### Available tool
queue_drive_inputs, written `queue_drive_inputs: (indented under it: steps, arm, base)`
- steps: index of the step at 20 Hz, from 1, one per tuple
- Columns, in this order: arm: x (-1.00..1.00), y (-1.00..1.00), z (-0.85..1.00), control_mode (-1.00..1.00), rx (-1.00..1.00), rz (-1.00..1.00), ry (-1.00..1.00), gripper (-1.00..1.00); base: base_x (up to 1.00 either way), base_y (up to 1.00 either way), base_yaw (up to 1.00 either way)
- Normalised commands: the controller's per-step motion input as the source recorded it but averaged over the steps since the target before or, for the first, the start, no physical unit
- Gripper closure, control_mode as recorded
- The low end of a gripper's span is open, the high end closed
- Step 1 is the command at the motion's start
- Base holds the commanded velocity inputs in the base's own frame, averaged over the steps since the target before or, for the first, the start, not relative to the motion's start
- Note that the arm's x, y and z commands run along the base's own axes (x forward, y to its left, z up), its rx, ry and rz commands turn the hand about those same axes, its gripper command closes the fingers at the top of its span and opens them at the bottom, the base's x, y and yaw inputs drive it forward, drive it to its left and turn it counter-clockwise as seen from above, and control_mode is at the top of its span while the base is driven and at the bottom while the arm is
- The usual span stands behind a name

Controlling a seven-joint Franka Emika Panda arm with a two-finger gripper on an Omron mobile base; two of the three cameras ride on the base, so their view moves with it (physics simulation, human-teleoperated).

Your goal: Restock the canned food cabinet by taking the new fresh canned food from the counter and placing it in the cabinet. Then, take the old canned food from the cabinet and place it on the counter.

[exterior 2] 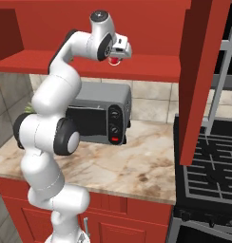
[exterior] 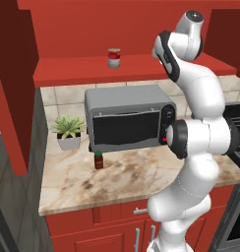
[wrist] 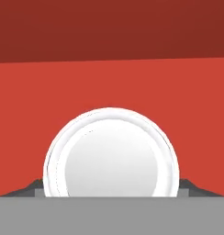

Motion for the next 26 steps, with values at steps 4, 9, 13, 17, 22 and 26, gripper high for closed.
queue_drive_inputs:
  steps: [4,9,13,17,22,26]
  arm:
    - [0.07,0.00,0.00,-1.00,-0.01,0.00,-0.04,-1.00]
    - [0.00,0.00,0.00,-1.00,-0.03,0.00,-0.16,-1.00]
    - [0.17,0.00,0.00,-1.00,-0.06,0.00,-0.19,-1.00]
    - [0.19,0.00,0.00,-1.00,-0.03,0.00,-0.17,-1.00]
    - [0.01,0.22,0.18,-1.00,-0.01,0.00,-0.11,-1.00]
    - [-0.66,0.34,0.85,-1.00,-0.03,0.00,-0.10,-1.00]
  base:
    - [0.00,0.00,0.00]
    - [0.00,0.00,0.00]
    - [0.00,0.00,0.00]
    - [0.00,0.00,0.00]
    - [0.00,0.00,0.00]
    - [0.00,0.00,0.00]
